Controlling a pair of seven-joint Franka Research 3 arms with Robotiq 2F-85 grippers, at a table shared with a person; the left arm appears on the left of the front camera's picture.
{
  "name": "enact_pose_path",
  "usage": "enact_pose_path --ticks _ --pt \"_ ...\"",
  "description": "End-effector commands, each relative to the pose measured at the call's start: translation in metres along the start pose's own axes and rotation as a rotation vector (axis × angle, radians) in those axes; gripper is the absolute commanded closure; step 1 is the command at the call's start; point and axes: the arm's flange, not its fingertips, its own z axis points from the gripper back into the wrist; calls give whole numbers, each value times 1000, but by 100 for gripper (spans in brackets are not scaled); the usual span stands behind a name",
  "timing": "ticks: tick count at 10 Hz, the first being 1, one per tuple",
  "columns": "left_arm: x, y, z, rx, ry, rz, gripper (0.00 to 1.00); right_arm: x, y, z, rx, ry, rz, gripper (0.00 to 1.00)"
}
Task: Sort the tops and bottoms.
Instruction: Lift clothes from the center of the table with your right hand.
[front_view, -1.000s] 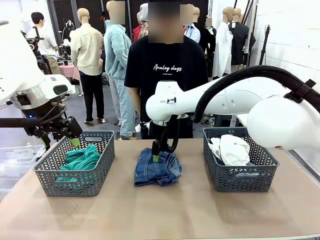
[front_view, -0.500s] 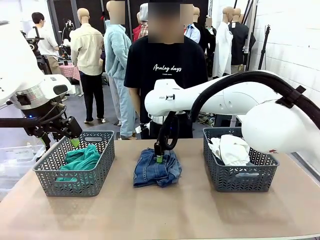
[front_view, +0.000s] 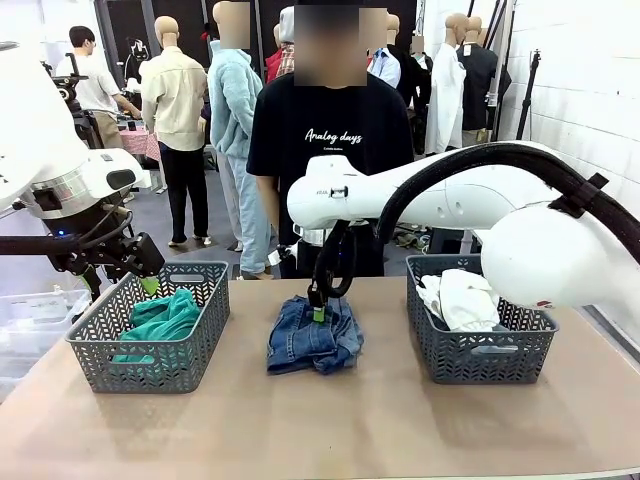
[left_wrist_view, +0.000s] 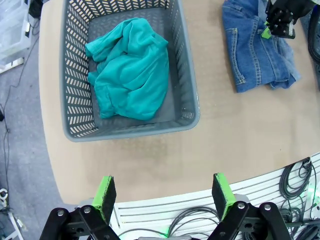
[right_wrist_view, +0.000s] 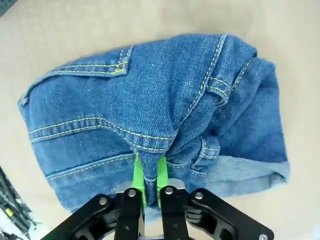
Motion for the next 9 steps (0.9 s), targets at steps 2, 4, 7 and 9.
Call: enact_pose_path --ticks 2,4,7,9 --pt "-2 2 0 -1 -2 -15 0 -20 29 82 -40 -18 37 100" --pt "-2 2 0 -1 -2 -15 0 -31 54 156 -76 -57 64 100" --pt "-2 2 0 -1 -2 -15 0 -27 104 251 -162 -156 151 100" --pt "-2 2 0 -1 -2 -15 0 -24 138 290 -224 -196 174 100"
